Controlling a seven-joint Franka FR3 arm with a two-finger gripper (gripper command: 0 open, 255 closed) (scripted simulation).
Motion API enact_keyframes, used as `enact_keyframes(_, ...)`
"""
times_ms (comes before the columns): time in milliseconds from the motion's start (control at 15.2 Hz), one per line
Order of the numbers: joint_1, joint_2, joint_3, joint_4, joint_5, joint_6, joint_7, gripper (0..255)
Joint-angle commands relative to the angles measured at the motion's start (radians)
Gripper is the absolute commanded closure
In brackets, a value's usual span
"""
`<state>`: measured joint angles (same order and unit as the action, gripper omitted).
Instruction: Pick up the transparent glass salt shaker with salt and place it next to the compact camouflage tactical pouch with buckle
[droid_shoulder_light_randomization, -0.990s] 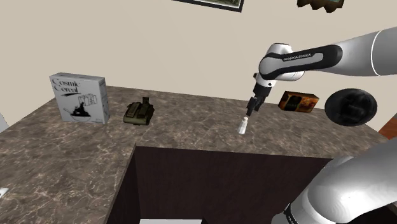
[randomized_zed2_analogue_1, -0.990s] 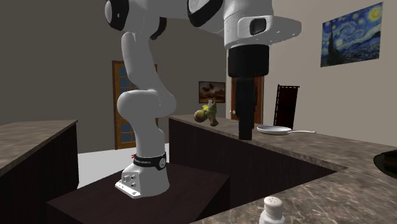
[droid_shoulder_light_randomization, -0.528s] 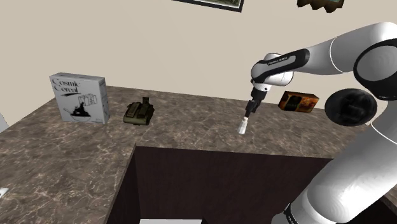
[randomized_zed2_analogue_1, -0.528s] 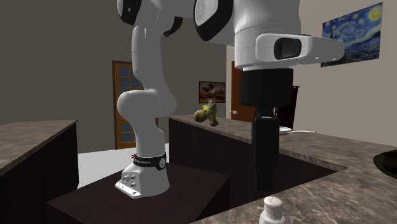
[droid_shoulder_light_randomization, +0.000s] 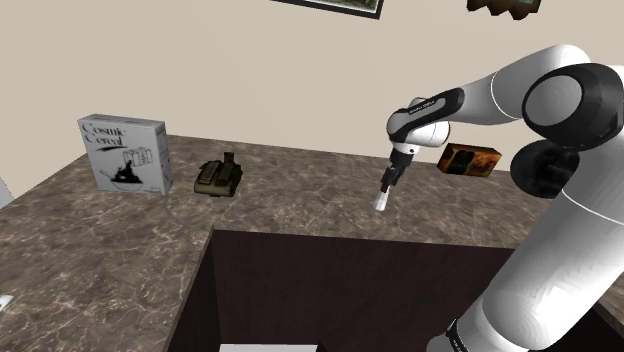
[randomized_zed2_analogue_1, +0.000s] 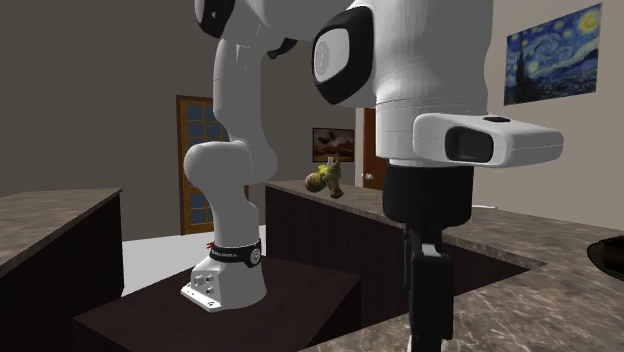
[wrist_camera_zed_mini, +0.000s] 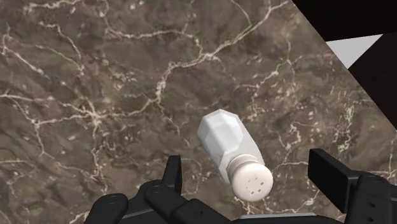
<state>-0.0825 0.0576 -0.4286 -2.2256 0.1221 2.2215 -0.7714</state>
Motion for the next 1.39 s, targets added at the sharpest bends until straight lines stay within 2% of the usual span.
enact_keyframes(0, 0.001, 0.011, 0.002, -0.006, 0.007, 0.017, -0.003, 0)
enact_keyframes(462, 0.001, 0.011, 0.002, -0.006, 0.007, 0.017, -0.003, 0)
enact_keyframes(528, 0.001, 0.011, 0.002, -0.006, 0.007, 0.017, -0.003, 255)
enact_keyframes(1122, 0.001, 0.011, 0.002, -0.006, 0.007, 0.017, -0.003, 255)
enact_keyframes(1320, 0.002, -0.015, 0.001, 0.009, -0.009, -0.021, 0.011, 255)
